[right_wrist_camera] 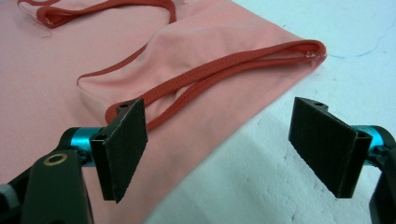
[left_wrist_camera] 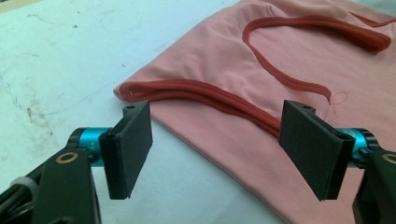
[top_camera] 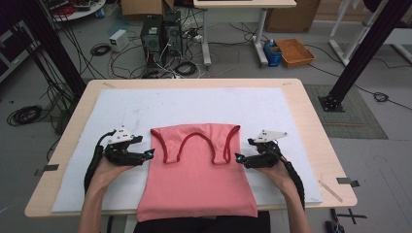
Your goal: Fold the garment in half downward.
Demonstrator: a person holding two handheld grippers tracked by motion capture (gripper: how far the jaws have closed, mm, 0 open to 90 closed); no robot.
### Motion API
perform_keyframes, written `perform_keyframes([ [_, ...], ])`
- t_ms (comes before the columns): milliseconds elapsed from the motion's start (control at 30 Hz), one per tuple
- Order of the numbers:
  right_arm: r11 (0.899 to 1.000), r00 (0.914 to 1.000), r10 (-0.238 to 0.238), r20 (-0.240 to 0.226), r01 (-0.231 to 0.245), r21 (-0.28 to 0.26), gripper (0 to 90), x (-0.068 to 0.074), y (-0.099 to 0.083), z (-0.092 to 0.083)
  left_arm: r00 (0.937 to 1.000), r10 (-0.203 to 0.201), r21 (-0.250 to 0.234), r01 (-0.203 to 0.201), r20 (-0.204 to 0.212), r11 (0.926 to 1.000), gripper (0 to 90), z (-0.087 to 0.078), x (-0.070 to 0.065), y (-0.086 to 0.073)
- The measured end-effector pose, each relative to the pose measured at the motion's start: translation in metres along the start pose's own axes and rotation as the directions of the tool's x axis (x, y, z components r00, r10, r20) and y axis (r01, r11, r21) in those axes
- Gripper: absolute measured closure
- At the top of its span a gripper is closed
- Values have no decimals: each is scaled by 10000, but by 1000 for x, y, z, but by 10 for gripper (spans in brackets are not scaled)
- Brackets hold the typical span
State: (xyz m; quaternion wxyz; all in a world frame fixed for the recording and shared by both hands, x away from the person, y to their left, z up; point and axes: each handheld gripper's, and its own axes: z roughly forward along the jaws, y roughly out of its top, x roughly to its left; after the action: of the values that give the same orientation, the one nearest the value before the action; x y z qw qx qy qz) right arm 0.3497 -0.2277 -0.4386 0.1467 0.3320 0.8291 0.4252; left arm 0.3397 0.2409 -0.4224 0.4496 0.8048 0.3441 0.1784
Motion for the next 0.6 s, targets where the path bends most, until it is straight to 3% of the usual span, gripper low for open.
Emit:
perform_keyframes([
  [300,10000,10000,-17,84,17,57,195,-1,-3,-2,9998,134,240,-130,-155,9996,261,8,9,16],
  [433,9999,9999,-118,101,117,107,195,-1,-3,-1,9996,68,563,-53,-271,9984,277,15,24,24],
  [600,9997,9998,-174,77,173,199,195,0,-4,0,9977,-511,654,539,-439,9964,311,26,43,37],
])
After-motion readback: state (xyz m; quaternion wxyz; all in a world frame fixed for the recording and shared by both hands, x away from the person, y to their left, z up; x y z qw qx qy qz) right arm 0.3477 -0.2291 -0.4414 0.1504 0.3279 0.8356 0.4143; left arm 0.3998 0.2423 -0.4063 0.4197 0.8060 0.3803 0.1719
